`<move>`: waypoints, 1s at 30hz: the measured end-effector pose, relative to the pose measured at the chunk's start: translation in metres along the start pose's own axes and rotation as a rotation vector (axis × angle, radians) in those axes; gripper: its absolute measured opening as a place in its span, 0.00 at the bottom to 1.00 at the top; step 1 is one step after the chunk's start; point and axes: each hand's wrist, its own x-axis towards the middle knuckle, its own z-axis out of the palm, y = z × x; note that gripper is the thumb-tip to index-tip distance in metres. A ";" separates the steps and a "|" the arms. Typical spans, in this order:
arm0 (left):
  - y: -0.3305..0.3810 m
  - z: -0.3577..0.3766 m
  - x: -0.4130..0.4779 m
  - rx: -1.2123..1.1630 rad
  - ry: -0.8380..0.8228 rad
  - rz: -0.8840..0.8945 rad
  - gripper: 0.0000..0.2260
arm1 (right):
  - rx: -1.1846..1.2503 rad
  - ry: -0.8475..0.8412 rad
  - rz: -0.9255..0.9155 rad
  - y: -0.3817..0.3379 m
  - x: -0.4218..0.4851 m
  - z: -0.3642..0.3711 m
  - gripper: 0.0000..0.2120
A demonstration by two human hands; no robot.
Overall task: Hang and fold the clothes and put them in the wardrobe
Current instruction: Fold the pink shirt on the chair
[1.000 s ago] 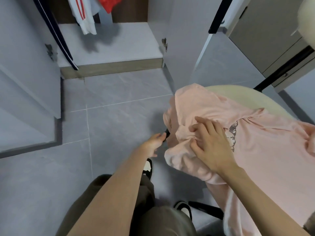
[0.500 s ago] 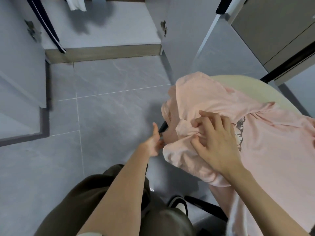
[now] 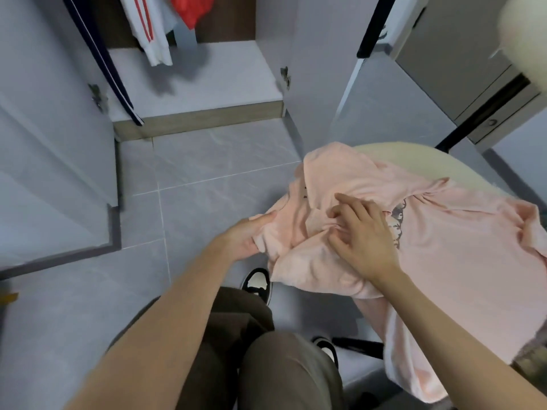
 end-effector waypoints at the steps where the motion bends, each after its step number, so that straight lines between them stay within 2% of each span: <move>1: 0.008 0.002 -0.011 0.017 -0.012 0.030 0.14 | 0.018 -0.020 0.003 0.000 0.000 -0.002 0.14; 4: 0.033 0.012 -0.047 0.035 -0.052 0.101 0.16 | 0.039 -0.097 0.019 -0.001 -0.001 -0.010 0.13; 8: 0.060 0.033 -0.091 0.100 -0.124 0.145 0.18 | 0.002 -0.197 0.022 0.000 -0.009 -0.025 0.17; 10: 0.068 0.052 -0.109 0.132 -0.169 0.171 0.20 | 0.040 -0.130 0.045 0.001 -0.015 -0.039 0.17; 12: 0.072 0.074 -0.123 0.157 -0.194 0.179 0.21 | 0.255 -0.005 0.178 0.001 -0.023 -0.057 0.14; 15: 0.069 0.113 -0.135 0.201 -0.259 0.180 0.25 | 0.531 0.060 0.383 0.008 -0.037 -0.087 0.11; 17: 0.064 0.142 -0.135 0.222 -0.258 0.198 0.24 | 0.580 0.120 0.438 0.021 -0.049 -0.104 0.11; 20: 0.045 0.189 -0.129 0.327 -0.165 0.171 0.18 | 0.617 0.244 0.558 0.047 -0.068 -0.130 0.11; 23: 0.013 0.228 -0.116 0.592 -0.192 0.186 0.22 | 0.687 0.358 0.713 0.074 -0.092 -0.149 0.10; 25: -0.013 0.244 -0.106 0.820 -0.222 0.248 0.27 | 0.690 0.347 0.788 0.089 -0.108 -0.155 0.09; 27: -0.036 0.248 -0.099 0.964 -0.201 0.233 0.25 | 0.679 0.293 0.818 0.098 -0.120 -0.157 0.09; 30: -0.046 0.239 -0.095 0.808 -0.164 0.191 0.13 | 0.691 0.202 0.847 0.099 -0.129 -0.155 0.09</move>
